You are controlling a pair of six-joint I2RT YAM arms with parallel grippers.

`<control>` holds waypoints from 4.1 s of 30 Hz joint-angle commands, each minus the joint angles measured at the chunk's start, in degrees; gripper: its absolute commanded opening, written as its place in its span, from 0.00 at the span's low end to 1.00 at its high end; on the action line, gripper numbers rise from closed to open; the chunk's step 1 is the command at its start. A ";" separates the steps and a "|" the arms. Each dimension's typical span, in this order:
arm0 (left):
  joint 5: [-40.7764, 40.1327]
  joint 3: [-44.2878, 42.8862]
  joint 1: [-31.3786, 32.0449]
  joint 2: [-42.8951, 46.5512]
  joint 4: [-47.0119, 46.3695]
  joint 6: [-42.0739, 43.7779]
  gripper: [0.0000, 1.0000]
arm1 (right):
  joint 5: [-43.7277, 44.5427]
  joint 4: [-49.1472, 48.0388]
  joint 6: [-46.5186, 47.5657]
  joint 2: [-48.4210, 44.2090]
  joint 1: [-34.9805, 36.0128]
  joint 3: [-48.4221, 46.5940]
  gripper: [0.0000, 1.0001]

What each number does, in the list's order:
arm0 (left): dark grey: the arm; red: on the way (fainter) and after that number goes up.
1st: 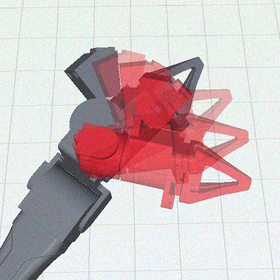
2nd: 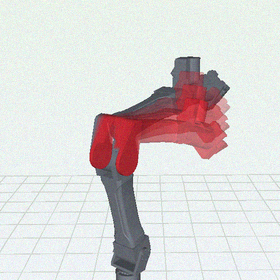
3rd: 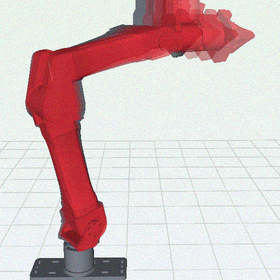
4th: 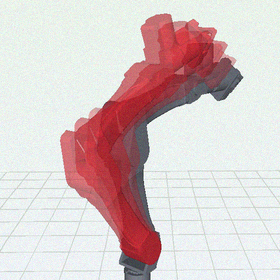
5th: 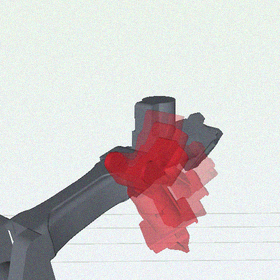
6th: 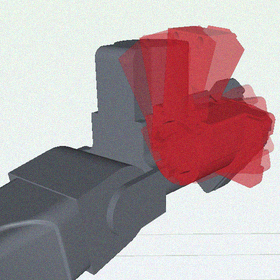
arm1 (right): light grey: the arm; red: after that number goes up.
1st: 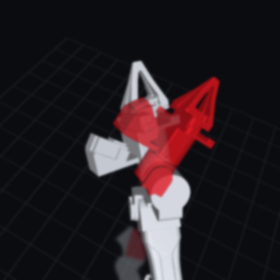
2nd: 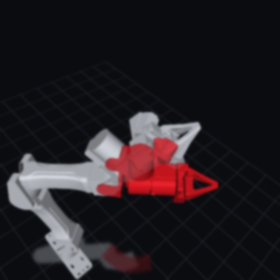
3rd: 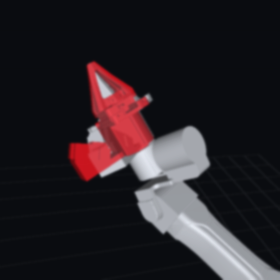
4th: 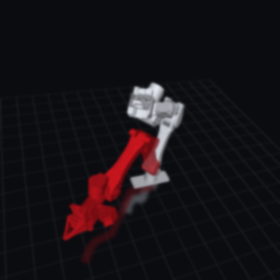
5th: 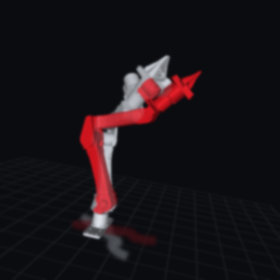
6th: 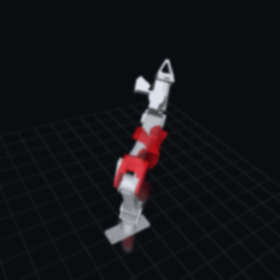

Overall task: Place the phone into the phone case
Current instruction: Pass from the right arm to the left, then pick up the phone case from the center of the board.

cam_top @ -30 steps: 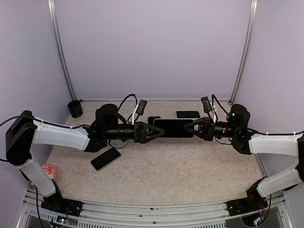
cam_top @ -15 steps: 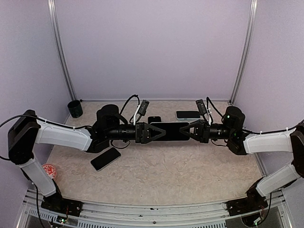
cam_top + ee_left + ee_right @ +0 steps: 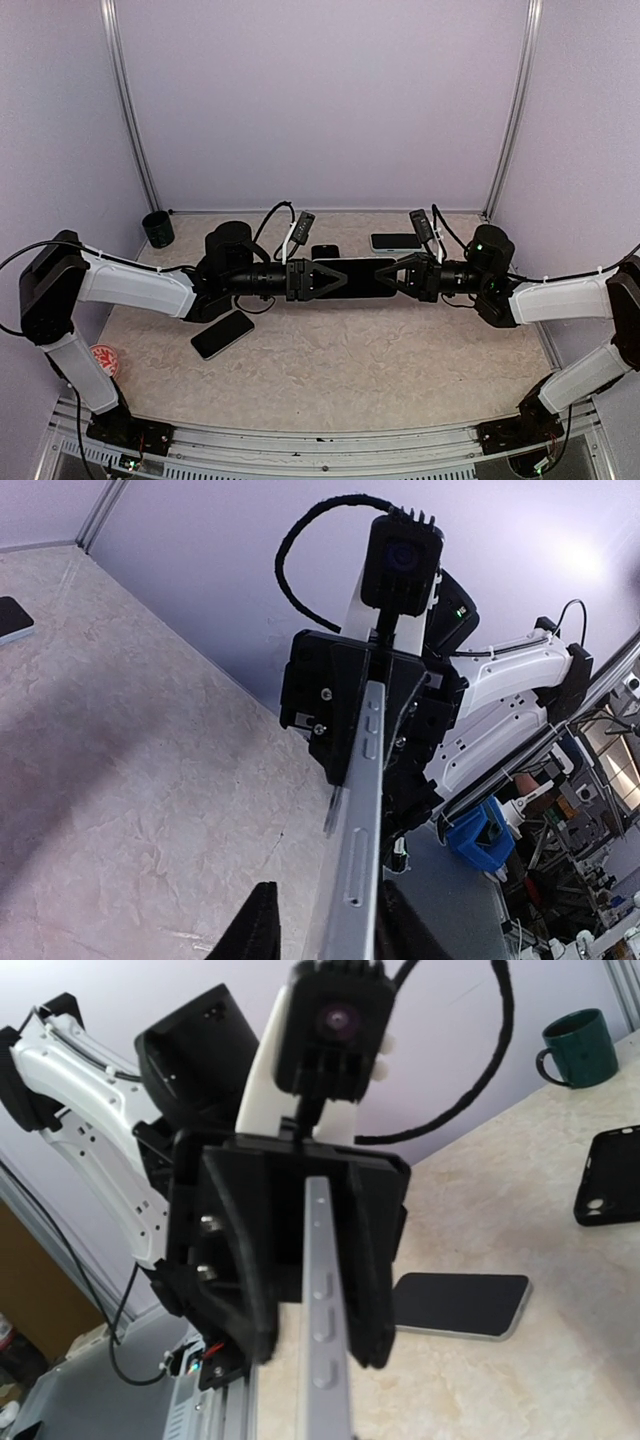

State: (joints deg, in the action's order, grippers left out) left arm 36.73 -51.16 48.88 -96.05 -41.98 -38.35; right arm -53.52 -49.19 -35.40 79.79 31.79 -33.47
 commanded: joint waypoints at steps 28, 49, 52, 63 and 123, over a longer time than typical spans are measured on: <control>-8.57 5.88 -2.87 11.37 2.11 6.22 0.00 | 8.27 10.79 8.22 -2.42 -0.32 -3.82 0.89; -36.27 19.27 -5.20 31.83 7.92 6.82 0.00 | 35.72 41.43 15.27 17.25 0.94 -25.05 1.00; -39.89 20.70 -5.45 34.28 8.23 6.41 0.00 | 39.67 44.24 15.67 22.67 2.51 -29.75 1.00; -40.78 21.90 -5.73 34.68 8.65 4.50 0.00 | 49.75 48.41 14.08 38.30 5.04 -43.75 0.80; -41.13 24.12 -6.12 31.16 3.95 2.50 0.00 | 39.82 44.44 8.41 51.44 2.04 -52.10 0.00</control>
State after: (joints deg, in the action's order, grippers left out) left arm -4.82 -27.03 43.40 -65.28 -33.28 -35.79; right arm -5.32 -0.60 -23.81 133.36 35.77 -92.14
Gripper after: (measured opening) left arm 0.069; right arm 0.006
